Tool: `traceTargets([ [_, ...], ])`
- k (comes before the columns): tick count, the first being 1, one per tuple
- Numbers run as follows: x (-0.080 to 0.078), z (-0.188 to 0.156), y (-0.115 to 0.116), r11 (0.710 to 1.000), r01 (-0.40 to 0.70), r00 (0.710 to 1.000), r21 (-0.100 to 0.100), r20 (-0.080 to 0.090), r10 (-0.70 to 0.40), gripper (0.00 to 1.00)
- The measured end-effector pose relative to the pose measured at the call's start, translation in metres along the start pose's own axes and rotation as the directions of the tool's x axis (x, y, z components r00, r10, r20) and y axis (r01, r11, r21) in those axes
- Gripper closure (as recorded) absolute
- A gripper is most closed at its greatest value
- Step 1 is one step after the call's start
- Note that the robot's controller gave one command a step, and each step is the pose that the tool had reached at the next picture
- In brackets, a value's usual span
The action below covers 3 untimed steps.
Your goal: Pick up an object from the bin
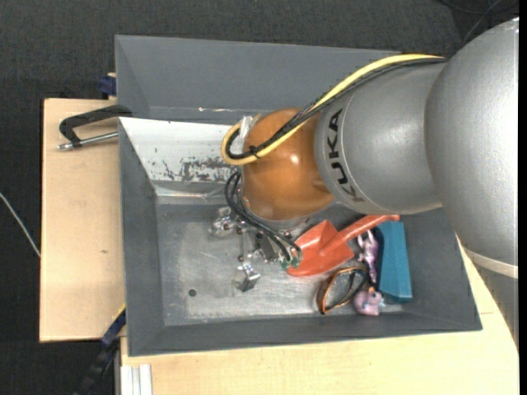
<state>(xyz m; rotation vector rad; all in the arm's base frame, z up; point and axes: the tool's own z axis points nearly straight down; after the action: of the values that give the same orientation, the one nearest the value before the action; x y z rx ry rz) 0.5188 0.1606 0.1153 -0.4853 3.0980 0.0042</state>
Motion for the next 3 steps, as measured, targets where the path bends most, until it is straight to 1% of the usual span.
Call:
traceTargets([
  [1, 0.000, 0.000, 0.000, 1.000, 0.000, 1.000, 0.000, 0.000, 0.000, 0.00],
  [2, 0.001, -0.001, -0.057, 1.000, -0.004, 1.000, 0.000, 0.000, 0.004, 0.00],
  [3, 0.033, 0.007, -0.079, 1.000, -0.027, 1.000, 0.003, -0.004, 0.027, 0.00],
])
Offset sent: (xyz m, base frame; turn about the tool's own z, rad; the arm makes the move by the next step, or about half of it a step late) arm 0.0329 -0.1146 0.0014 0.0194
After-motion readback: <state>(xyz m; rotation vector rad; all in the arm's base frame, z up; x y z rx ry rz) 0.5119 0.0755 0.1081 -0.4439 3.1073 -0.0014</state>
